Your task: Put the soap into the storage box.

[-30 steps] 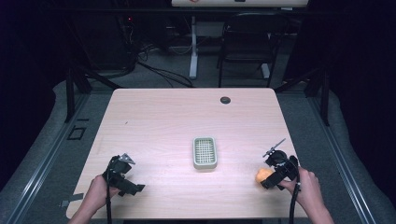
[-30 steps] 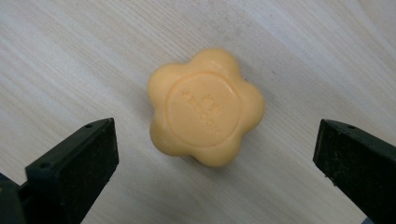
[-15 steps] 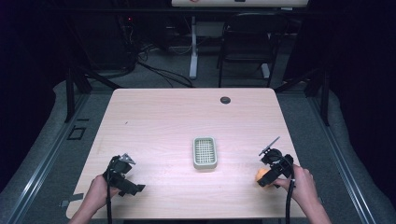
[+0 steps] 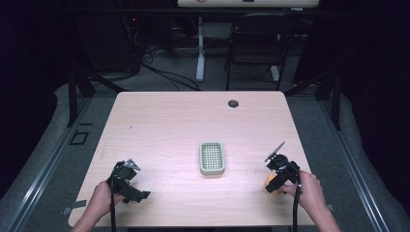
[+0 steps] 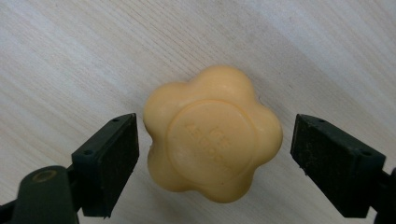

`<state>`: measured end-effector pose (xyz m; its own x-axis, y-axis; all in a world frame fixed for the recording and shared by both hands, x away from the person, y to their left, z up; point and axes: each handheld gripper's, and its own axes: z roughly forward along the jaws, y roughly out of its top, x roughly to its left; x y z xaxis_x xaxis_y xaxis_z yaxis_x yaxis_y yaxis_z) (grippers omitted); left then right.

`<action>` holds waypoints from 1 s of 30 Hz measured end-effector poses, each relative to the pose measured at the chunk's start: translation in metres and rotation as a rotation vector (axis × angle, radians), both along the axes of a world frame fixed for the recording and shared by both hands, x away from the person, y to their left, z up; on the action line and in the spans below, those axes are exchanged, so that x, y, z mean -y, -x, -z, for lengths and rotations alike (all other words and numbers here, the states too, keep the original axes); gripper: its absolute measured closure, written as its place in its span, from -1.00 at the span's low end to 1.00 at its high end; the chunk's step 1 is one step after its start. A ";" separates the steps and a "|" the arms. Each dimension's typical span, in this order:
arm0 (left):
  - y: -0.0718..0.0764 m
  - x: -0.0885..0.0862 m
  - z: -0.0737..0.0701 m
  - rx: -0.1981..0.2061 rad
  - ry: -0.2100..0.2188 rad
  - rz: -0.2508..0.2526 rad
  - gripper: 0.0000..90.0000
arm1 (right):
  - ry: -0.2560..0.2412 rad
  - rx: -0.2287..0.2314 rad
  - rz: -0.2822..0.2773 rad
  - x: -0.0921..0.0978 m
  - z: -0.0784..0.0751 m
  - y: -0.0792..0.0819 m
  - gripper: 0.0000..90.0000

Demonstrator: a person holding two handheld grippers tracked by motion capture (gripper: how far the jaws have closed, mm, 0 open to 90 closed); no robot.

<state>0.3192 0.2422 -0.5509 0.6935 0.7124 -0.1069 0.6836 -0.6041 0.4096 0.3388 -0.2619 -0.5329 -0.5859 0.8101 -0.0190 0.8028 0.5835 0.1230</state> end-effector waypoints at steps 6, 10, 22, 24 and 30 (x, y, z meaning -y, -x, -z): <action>0.000 0.000 0.000 0.000 0.000 0.001 -1.00 | 0.033 -0.032 -0.013 0.000 -0.001 -0.004 -0.59; 0.000 0.000 0.000 -0.002 0.001 -0.001 -1.00 | 0.011 -0.016 0.007 -0.001 0.002 -0.003 -0.54; 0.000 0.000 0.000 -0.003 0.001 0.002 -1.00 | 0.006 -0.018 0.020 -0.002 0.003 -0.002 -0.44; 0.000 0.000 0.000 -0.002 -0.001 0.004 -1.00 | -0.001 -0.021 0.019 -0.002 0.003 -0.002 -0.44; 0.000 0.000 0.000 -0.004 0.002 0.001 -1.00 | 0.000 -0.022 0.016 -0.002 0.005 -0.002 -0.43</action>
<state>0.3189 0.2422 -0.5512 0.6935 0.7119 -0.1107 0.6848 -0.6037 0.4082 0.3403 -0.2603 -0.5379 -0.5728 0.8197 -0.0058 0.8148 0.5701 0.1050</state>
